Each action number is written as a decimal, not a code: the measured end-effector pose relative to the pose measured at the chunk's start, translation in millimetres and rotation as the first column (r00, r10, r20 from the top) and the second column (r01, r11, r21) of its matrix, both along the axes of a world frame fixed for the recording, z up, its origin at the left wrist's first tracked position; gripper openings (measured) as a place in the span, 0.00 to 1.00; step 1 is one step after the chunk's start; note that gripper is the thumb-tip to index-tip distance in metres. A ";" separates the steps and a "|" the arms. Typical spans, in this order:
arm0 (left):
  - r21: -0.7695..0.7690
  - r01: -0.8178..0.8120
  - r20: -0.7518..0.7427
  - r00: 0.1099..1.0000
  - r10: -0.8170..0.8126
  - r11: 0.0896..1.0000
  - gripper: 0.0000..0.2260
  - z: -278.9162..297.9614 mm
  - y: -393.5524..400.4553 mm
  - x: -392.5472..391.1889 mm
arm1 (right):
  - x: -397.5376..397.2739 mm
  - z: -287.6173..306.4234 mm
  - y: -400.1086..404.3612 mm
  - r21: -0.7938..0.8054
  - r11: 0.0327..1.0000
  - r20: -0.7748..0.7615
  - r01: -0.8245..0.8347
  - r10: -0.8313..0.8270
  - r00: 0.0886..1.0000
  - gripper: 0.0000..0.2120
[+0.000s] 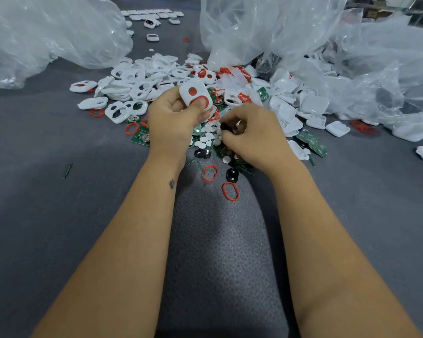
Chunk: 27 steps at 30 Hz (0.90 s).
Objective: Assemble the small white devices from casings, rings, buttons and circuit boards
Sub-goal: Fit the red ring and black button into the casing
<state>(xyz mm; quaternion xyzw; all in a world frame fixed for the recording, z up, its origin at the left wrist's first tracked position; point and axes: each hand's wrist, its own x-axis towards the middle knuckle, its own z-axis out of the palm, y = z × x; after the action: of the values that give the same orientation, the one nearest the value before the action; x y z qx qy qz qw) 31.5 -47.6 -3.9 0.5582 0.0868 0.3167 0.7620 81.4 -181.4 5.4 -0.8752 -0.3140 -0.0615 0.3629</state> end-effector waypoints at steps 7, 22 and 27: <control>0.006 0.155 0.015 0.988 -0.155 0.988 0.08 0.2 -3.5 -2.9 | -0.5 4.7 -1.9 0.721 0.685 -0.402 0.101 0.296 0.867 0.14; 0.042 0.264 -0.148 0.955 -0.255 0.964 0.07 -3.0 -3.2 -2.6 | 3.5 2.3 -3.3 0.654 0.749 -0.372 0.105 0.197 0.907 0.16; 0.073 0.257 -0.199 0.950 -0.239 0.964 0.09 -4.5 -2.8 -1.5 | 3.3 -0.9 -2.0 0.551 0.835 -0.272 0.014 0.163 0.948 0.15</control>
<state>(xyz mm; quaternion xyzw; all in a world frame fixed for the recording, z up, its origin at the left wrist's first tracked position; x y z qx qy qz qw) 30.0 -50.4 -8.4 0.6287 0.0721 0.1680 0.7558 84.7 -183.4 4.5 -0.7209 -0.2572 0.0031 0.6435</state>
